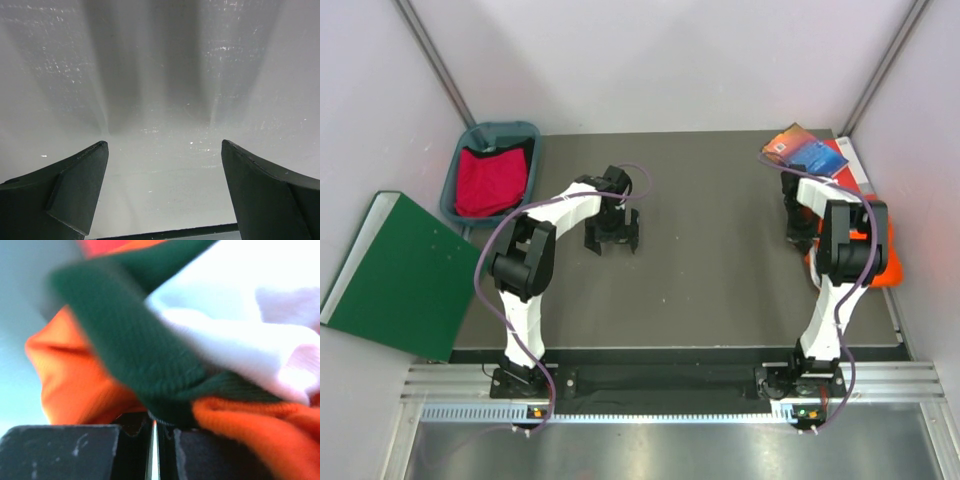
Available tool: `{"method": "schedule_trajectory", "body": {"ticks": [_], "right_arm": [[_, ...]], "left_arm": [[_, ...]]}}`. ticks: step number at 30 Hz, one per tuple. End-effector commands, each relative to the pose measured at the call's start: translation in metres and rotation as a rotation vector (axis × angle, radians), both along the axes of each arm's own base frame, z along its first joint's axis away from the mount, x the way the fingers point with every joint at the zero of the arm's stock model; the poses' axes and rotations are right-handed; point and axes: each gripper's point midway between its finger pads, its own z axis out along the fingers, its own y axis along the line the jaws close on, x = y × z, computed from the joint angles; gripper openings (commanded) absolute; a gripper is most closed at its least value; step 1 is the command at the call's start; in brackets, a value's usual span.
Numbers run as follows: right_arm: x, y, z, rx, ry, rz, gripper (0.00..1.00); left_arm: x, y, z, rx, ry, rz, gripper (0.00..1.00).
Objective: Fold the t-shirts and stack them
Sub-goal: Put the neatly folded tshirt into the corner of the board with the right arm
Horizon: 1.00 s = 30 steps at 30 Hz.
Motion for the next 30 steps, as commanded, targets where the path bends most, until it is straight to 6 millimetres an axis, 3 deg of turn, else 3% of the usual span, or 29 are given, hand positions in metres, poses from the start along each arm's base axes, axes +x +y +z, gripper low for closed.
{"method": "schedule_trajectory", "body": {"ticks": [1,5,10,13,14,16,17,22,26,30], "right_arm": [[0.009,-0.049,0.003,-0.082,-0.089,-0.101,0.0],[0.015,-0.046,0.006,-0.04,-0.112,-0.092,0.0],[0.033,-0.015,0.036,-0.012,-0.191,-0.012,0.0],[0.05,0.033,0.066,0.01,-0.272,0.136,0.07],[0.056,0.059,0.079,0.017,-0.309,0.212,0.23],[0.064,0.087,0.093,0.044,-0.352,0.297,0.46],[0.068,0.112,0.099,0.071,-0.379,0.357,0.66],[0.087,0.194,0.124,0.268,-0.487,0.52,0.99],[0.088,0.256,0.126,0.429,-0.504,0.645,1.0],[0.082,0.296,0.117,0.514,-0.475,0.726,1.0]], "left_arm": [[-0.002,0.004,0.016,-0.007,-0.031,0.008,0.99],[-0.001,0.003,0.017,-0.009,-0.034,0.01,0.99],[0.001,0.003,0.018,-0.007,-0.04,0.007,0.99],[0.002,0.003,0.019,-0.01,-0.045,0.01,0.99],[0.002,0.002,0.02,-0.013,-0.047,0.009,0.99],[0.003,0.002,0.022,-0.017,-0.054,0.004,0.99],[0.004,0.001,0.024,-0.021,-0.061,0.0,0.99],[0.01,0.001,0.034,-0.029,-0.103,-0.02,0.99],[0.015,0.004,0.04,-0.014,-0.12,-0.02,0.99],[0.018,0.012,0.042,0.022,-0.131,-0.009,0.99]]}}
